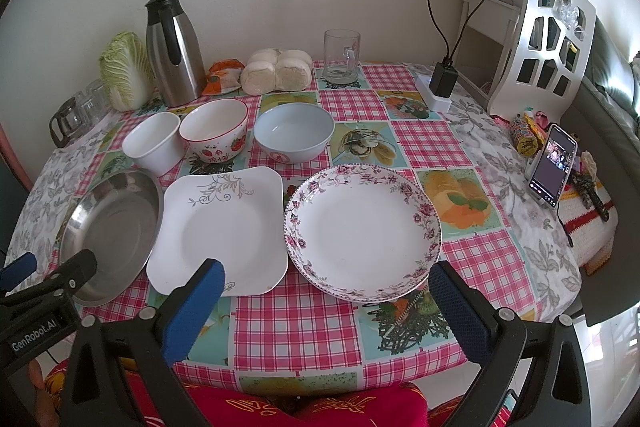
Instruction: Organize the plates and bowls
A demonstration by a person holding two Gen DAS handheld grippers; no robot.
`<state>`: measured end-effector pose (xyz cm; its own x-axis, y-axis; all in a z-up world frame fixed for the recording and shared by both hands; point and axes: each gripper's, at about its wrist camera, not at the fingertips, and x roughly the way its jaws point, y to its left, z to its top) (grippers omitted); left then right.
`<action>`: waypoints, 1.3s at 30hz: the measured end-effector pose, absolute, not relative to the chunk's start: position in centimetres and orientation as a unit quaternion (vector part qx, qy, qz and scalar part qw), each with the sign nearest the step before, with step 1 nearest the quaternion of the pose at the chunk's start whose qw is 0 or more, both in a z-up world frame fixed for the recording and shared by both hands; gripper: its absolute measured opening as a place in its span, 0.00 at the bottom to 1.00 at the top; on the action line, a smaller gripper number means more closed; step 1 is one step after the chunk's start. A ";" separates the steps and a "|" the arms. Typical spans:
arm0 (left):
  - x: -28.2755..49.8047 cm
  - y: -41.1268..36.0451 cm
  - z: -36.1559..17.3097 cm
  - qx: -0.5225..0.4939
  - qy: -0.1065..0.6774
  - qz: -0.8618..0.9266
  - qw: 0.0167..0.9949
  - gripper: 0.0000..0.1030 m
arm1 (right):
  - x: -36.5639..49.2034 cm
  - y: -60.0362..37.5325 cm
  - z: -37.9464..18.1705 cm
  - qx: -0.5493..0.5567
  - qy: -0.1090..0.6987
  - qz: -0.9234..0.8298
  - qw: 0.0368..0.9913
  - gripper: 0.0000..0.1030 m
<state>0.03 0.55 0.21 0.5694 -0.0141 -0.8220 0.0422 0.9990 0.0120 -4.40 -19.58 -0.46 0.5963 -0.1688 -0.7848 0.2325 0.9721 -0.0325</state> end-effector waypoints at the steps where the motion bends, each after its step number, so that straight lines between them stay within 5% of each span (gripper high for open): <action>1: 0.0 0.6 0.2 0.015 0.464 -0.016 0.886 1.00 | -4.4 -19.6 -0.5 0.037 0.435 -0.113 0.893 1.00; 27: 6.0 12.2 0.7 -0.145 0.437 -0.018 0.887 1.00 | 3.5 -16.1 0.0 0.093 0.445 0.023 0.891 1.00; 39: 7.5 17.2 -2.4 -0.126 0.415 0.039 0.900 1.00 | 8.4 -11.4 -4.3 0.093 0.476 0.069 0.872 1.00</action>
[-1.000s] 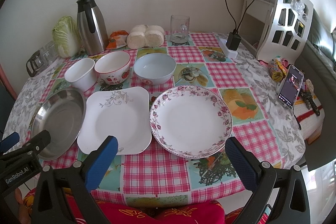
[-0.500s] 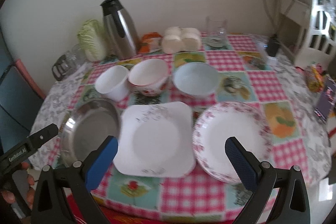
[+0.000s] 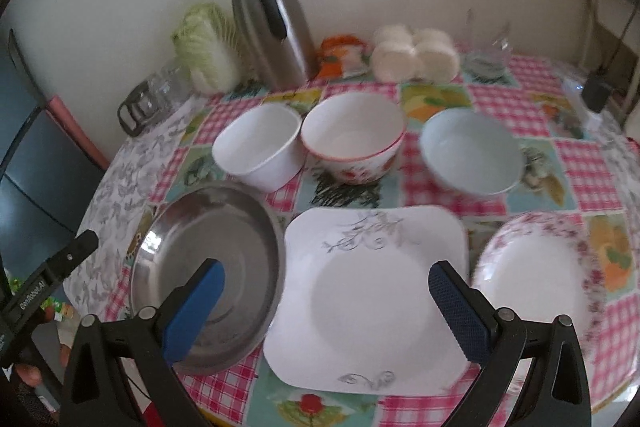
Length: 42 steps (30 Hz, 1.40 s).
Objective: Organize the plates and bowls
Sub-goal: 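Reach the left tool to the steel plate rim and close on it while the right tool approaches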
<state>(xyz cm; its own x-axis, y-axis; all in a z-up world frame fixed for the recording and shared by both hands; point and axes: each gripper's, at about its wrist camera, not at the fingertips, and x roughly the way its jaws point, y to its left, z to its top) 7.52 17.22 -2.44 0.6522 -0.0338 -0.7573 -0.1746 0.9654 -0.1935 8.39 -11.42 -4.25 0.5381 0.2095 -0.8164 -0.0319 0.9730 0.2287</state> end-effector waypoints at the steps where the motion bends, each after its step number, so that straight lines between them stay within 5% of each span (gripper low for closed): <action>1: 7.6 17.4 -3.1 -0.128 0.422 0.039 0.897 1.00 | 8.8 -11.0 -5.0 0.096 0.483 0.072 0.867 1.00; 6: 8.2 17.9 -5.9 -0.127 0.457 0.048 0.879 1.00 | 10.0 -9.6 -7.6 0.105 0.504 0.080 0.854 1.00; 11: 8.5 18.1 -8.2 -0.134 0.481 0.059 0.865 0.98 | 10.6 -8.6 -9.4 0.109 0.514 0.100 0.845 0.89; 19: 8.9 18.7 -11.1 -0.142 0.514 0.076 0.843 0.69 | 11.1 -8.1 -12.1 0.109 0.547 0.094 0.825 0.75; 24: 9.2 19.1 -12.3 -0.142 0.531 0.089 0.831 0.40 | 11.3 -8.1 -12.3 0.116 0.547 0.093 0.824 0.66; 31: 9.3 19.6 -12.4 -0.146 0.534 0.105 0.826 0.39 | 11.4 -8.0 -12.8 0.126 0.557 0.102 0.815 0.50; 38: 9.1 19.7 -12.2 -0.142 0.529 0.107 0.830 0.22 | 11.4 -7.3 -12.2 0.111 0.545 0.107 0.824 0.43; 42: 8.7 19.9 -12.1 -0.127 0.527 0.115 0.832 0.22 | 11.3 -6.8 -11.9 0.103 0.539 0.114 0.828 0.43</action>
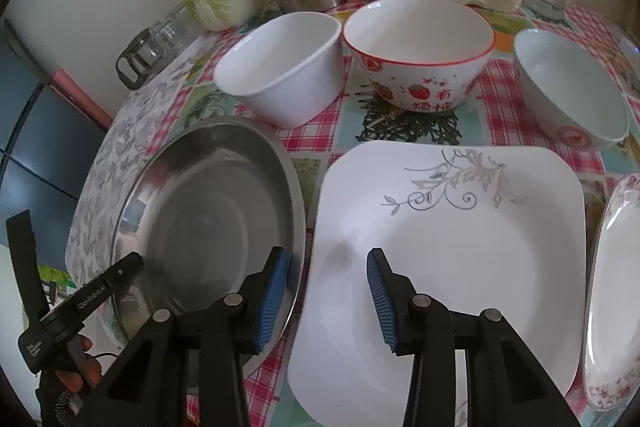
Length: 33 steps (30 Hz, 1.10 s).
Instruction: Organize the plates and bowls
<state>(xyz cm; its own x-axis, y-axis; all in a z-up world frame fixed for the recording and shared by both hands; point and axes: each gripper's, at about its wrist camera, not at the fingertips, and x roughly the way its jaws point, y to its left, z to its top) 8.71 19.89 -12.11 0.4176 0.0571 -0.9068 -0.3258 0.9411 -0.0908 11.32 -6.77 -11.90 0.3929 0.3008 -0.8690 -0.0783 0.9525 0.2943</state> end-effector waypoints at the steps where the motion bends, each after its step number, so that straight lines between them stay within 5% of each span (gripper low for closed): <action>1: 8.6 20.0 -12.2 -0.128 0.527 0.115 0.832 0.22 | 11.3 -6.6 -11.8 0.101 0.537 0.118 0.830 0.43; 33: 7.7 22.4 -12.6 -0.152 0.516 0.130 0.833 0.24 | 10.7 -3.2 -12.2 0.085 0.538 0.170 0.821 0.43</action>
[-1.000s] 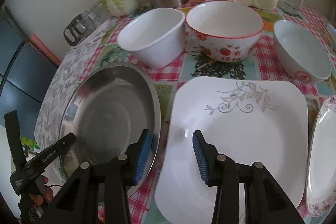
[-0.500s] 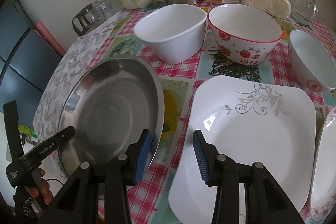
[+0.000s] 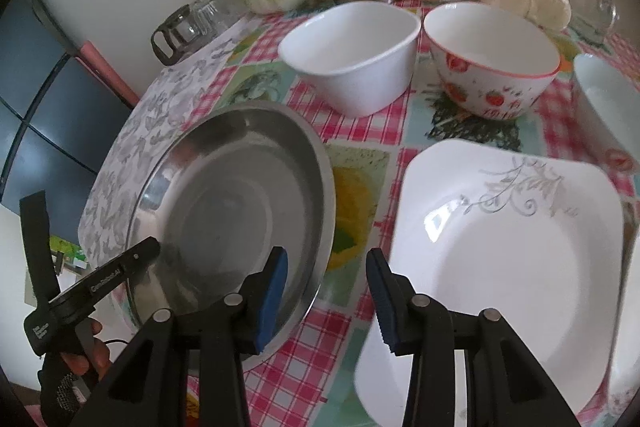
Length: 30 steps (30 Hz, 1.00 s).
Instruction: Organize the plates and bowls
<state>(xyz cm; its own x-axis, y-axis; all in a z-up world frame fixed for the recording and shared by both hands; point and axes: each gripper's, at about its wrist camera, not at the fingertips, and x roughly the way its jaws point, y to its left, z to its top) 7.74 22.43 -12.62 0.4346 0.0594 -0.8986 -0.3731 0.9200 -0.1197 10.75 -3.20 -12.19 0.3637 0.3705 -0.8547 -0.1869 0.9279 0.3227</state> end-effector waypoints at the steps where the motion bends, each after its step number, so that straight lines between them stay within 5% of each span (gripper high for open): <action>1: 7.7 22.4 -12.6 -0.152 0.516 0.130 0.833 0.24 | 10.8 -3.1 -12.4 0.086 0.541 0.170 0.819 0.43; 13: 8.0 22.3 -12.6 -0.138 0.517 0.126 0.836 0.24 | 11.2 -1.5 -13.4 0.064 0.541 0.170 0.821 0.14; 30: 5.8 22.1 -11.0 -0.119 0.516 0.142 0.837 0.22 | 9.9 -0.6 -11.4 0.020 0.511 0.201 0.836 0.14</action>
<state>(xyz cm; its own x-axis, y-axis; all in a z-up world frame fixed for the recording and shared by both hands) 5.81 22.11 -10.98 0.4281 0.1146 -0.8965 -0.3601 0.9314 -0.0529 9.89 -0.62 -11.42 0.3971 0.3570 -0.8455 -0.3153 0.9182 0.2396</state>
